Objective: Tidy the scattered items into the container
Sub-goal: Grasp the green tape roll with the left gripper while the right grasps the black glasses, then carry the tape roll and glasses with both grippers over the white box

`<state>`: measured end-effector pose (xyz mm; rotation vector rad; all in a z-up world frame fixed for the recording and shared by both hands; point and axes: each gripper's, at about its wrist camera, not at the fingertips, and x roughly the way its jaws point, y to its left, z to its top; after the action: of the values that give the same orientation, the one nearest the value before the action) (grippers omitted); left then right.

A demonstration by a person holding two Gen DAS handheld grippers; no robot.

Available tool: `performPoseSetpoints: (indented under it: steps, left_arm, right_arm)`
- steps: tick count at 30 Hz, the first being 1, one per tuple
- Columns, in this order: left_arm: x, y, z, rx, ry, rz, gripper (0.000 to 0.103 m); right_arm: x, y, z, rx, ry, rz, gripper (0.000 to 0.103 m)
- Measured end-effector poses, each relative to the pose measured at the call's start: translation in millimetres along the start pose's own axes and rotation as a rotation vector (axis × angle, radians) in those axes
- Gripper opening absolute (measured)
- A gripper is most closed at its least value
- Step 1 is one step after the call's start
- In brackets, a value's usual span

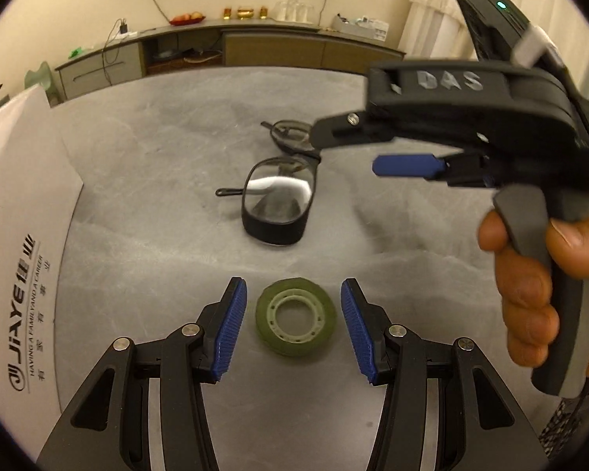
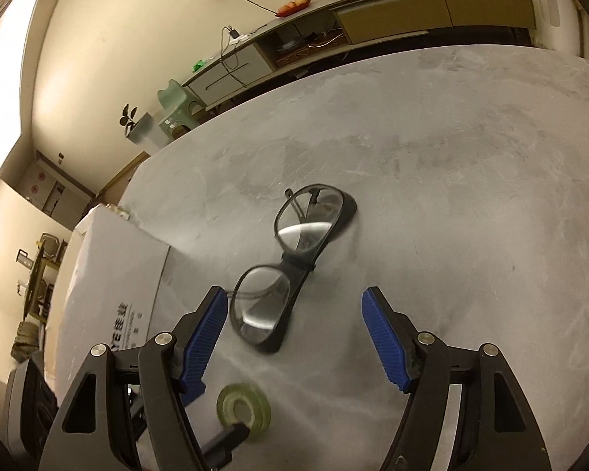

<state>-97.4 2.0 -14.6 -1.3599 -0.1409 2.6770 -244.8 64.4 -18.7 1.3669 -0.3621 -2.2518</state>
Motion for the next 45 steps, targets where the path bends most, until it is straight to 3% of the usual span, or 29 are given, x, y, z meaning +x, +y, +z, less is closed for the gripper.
performPoseSetpoints:
  steps: [11, 13, 14, 15, 16, 22, 25, 26, 27, 28, 31, 37, 38, 45]
  left_arm:
    - [8, 11, -6, -0.004, 0.018, -0.038, 0.053]
    - [6, 14, -7, -0.002, 0.013, -0.040, 0.044]
    - [4, 15, -8, -0.001, 0.012, -0.039, 0.037]
    - [4, 18, -9, -0.001, 0.013, -0.035, 0.026]
    - [3, 20, -10, 0.000, 0.013, -0.031, 0.023]
    - [-8, 34, -16, -0.010, 0.008, -0.031, 0.022]
    - [-16, 39, -16, -0.014, -0.018, -0.040, 0.023]
    - [-18, 40, -16, -0.016, -0.025, -0.052, 0.033]
    - [-19, 40, -16, -0.020, -0.025, -0.075, 0.052]
    - [-19, 39, -16, -0.027, -0.021, -0.099, 0.057]
    - [-11, 30, -18, -0.006, 0.020, -0.125, 0.058]
    - [1, 11, -16, 0.086, 0.030, -0.074, 0.058]
    - [1, 11, -15, 0.085, 0.030, -0.072, 0.050]
    - [-10, 26, -8, 0.046, -0.025, -0.061, 0.049]
  right_arm:
    - [34, 10, 2, -0.110, -0.002, -0.043, 0.076]
    - [33, 14, 2, -0.133, 0.024, -0.012, 0.046]
    - [31, 16, 2, -0.135, 0.034, 0.009, 0.040]
    - [29, 18, 2, -0.143, 0.038, 0.005, 0.036]
    - [26, 20, 0, -0.152, 0.040, 0.001, 0.034]
    - [10, 32, -16, -0.220, 0.052, -0.010, 0.023]
    - [2, 38, -24, -0.255, 0.057, -0.015, 0.020]
    - [-1, 40, -27, -0.266, 0.059, -0.017, 0.019]
    - [-4, 42, -29, -0.276, 0.058, -0.022, 0.018]
    - [-6, 43, -31, -0.283, 0.053, -0.032, 0.017]
    - [-14, 42, -35, -0.309, 0.039, -0.072, 0.016]
    - [-25, 30, -40, -0.307, 0.039, -0.098, 0.016]
    - [-26, 27, -40, -0.302, 0.039, -0.093, 0.016]
    - [-38, 15, -42, -0.274, 0.024, -0.060, 0.012]
